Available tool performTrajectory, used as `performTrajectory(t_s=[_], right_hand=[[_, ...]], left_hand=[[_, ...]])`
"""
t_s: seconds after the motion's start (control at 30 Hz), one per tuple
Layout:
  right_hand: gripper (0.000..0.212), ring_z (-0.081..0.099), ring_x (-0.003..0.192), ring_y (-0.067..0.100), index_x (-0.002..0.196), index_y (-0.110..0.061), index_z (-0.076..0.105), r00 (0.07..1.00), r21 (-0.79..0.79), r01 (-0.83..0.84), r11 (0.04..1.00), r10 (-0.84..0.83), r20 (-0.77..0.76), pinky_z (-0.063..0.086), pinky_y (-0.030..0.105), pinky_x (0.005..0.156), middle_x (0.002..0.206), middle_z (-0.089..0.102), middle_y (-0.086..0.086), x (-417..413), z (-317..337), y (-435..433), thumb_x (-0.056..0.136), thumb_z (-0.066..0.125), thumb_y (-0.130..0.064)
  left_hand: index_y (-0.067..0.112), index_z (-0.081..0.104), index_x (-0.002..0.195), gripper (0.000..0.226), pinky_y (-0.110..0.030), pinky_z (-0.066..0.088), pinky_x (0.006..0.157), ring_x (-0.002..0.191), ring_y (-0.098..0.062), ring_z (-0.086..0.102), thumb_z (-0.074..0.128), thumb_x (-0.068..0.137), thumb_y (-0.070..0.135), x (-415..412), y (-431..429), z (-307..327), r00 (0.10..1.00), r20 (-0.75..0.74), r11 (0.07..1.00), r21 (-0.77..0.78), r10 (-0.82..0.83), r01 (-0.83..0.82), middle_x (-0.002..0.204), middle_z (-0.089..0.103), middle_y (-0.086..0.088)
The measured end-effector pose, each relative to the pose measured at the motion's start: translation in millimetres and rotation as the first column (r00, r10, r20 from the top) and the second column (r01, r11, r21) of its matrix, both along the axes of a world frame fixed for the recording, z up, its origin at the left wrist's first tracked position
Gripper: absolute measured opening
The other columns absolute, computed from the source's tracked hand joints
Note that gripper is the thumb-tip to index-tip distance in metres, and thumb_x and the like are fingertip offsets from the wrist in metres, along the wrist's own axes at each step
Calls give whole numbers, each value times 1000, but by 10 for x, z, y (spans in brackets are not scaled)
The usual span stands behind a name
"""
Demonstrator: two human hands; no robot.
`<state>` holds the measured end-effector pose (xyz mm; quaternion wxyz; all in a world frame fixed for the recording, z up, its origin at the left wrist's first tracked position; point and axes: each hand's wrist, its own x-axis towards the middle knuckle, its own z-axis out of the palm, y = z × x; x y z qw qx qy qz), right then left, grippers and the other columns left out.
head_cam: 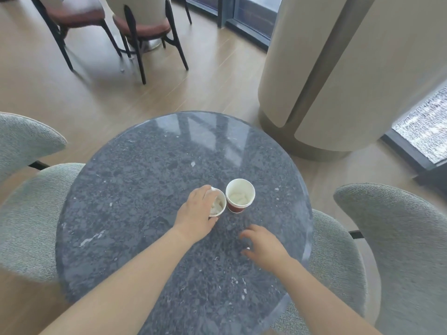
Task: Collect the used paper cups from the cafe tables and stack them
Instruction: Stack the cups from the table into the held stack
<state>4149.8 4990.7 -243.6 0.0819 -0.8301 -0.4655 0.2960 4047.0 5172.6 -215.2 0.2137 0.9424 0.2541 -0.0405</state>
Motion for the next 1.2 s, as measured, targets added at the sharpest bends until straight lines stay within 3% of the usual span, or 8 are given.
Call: performTrajectory(t_s=[0.27, 0.37, 0.5, 0.6, 0.73, 0.8, 0.97, 1.2], right_hand=[[15, 53, 93, 29, 97, -9, 63, 1000, -55, 6, 998, -6, 2, 46, 35, 74, 109, 50, 11, -54, -213, -49, 86, 53, -8], [13, 56, 91, 29, 95, -9, 63, 998, 130, 69, 989, -68, -10, 43, 33, 73, 105, 54, 9, -32, -50, 14, 87, 53, -12], [3, 57, 76, 15, 85, -14, 64, 982, 491, 154, 857, -187, 17, 39, 22, 62, 93, 60, 0, 44, 384, 149, 82, 64, -13], [5, 57, 69, 15, 86, -13, 64, 963, 594, 208, 777, -271, 17, 44, 25, 61, 93, 60, 0, 198, 624, 314, 81, 66, -12], [20, 56, 95, 21, 104, -12, 64, 963, 531, 183, 827, -258, 70, 42, 26, 76, 107, 62, 2, 359, 652, 462, 84, 63, -15], [27, 51, 108, 24, 110, -13, 62, 968, 471, 124, 873, -211, 136, 45, 35, 85, 114, 63, 1, 359, 601, 464, 84, 63, -20], [28, 48, 111, 23, 110, -20, 59, 953, 282, 25, 959, -108, 282, 36, 36, 85, 114, 61, -2, 310, 432, 452, 83, 61, -29], [22, 49, 103, 29, 103, -15, 62, 960, 196, 23, 980, -77, 269, 38, 36, 80, 109, 59, 3, 258, 390, 414, 84, 52, -11]], left_hand=[[23, 50, 121, 38, -33, 50, 83, 132, -20, 23, 60, 85, 29, -91, -31, 19, 1000, -16, 999, 24, -25, 25, 146, 25, 5], [24, 55, 116, 30, -32, 49, 81, 133, -19, 23, 60, 86, 27, -108, -46, 33, 999, -23, 999, 25, -35, 35, 147, 24, 5], [24, 54, 115, 30, -33, 49, 85, 134, -18, 22, 60, 86, 24, -113, -60, 55, 998, -37, 999, 30, -44, 45, 147, 24, 6], [21, 58, 106, 20, -32, 48, 88, 136, -17, 22, 59, 86, 22, -129, -77, 84, 998, -37, 998, 27, -50, 51, 149, 25, 6], [16, 62, 101, 15, -31, 45, 92, 137, -15, 26, 55, 88, 17, -163, -94, 106, 1000, 3, 999, 30, -29, 29, 148, 32, 6], [16, 61, 103, 16, -34, 45, 93, 134, -16, 31, 55, 88, 16, -184, -99, 128, 1000, 24, 1000, 14, -16, 16, 143, 38, 5], [17, 61, 101, 13, -28, 44, 87, 117, -15, 44, 55, 90, 19, -355, -166, 174, 997, 74, 1000, 10, 27, -28, 122, 53, 8], [17, 59, 100, 12, -30, 46, 80, 108, -14, 47, 52, 90, 18, -742, -305, 292, 983, 85, 987, -18, 161, -160, 111, 57, 7]])
